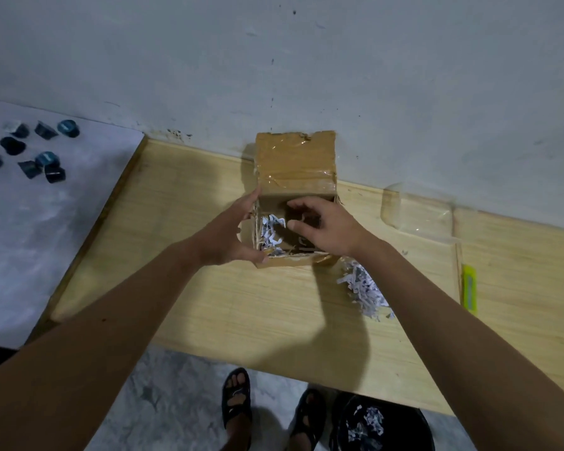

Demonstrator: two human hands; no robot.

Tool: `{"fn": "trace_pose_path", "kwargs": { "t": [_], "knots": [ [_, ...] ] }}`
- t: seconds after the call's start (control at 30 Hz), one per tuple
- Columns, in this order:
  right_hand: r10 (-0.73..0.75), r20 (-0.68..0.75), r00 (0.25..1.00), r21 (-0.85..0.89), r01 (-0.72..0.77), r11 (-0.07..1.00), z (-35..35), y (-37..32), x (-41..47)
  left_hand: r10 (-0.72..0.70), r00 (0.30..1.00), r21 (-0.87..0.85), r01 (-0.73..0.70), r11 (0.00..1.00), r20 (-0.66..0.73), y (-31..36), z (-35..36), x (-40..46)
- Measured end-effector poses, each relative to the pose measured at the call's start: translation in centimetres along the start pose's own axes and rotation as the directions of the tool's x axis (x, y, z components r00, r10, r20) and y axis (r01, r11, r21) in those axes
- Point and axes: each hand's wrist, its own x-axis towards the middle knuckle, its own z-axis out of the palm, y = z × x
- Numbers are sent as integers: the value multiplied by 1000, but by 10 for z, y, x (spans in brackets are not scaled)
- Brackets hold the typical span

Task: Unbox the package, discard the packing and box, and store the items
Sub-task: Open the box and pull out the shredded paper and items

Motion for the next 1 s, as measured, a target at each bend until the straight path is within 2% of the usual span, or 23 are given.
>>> {"fn": "trace_pose_path", "kwargs": {
  "t": [0.13, 0.23, 0.37, 0.6, 0.83, 0.93, 1.0],
  "knots": [
    [143, 226, 964, -128, -116, 985, 7, 2, 26, 2, 1000, -16, -2, 1000, -11, -4, 1, -2],
    [204, 301, 931, -145, -167, 975, 8, 5, 37, 9, 1000, -28, -9, 1000, -14, -4, 2, -2],
    [224, 364, 904, -255, -135, 957, 9, 2, 46, -9, 1000, -45, 8, 999, -15, -8, 2, -1],
    [225, 355, 907, -297, -118, 948, 25, 13, 48, -5, 1000, -47, 4, 999, -9, -12, 3, -1],
    [185, 398, 898, 52, -223, 973, 32, 4, 49, -8, 1000, -49, 8, 999, -7, -9, 4, -2],
    [177, 332, 926, 80, -215, 973, 25, 6, 43, -9, 1000, -47, 9, 999, -4, -8, 3, -2],
    [178, 198, 964, 34, -188, 982, 19, 7, 35, -6, 1000, -41, 6, 999, -2, -8, 2, -2]
  ]
}}
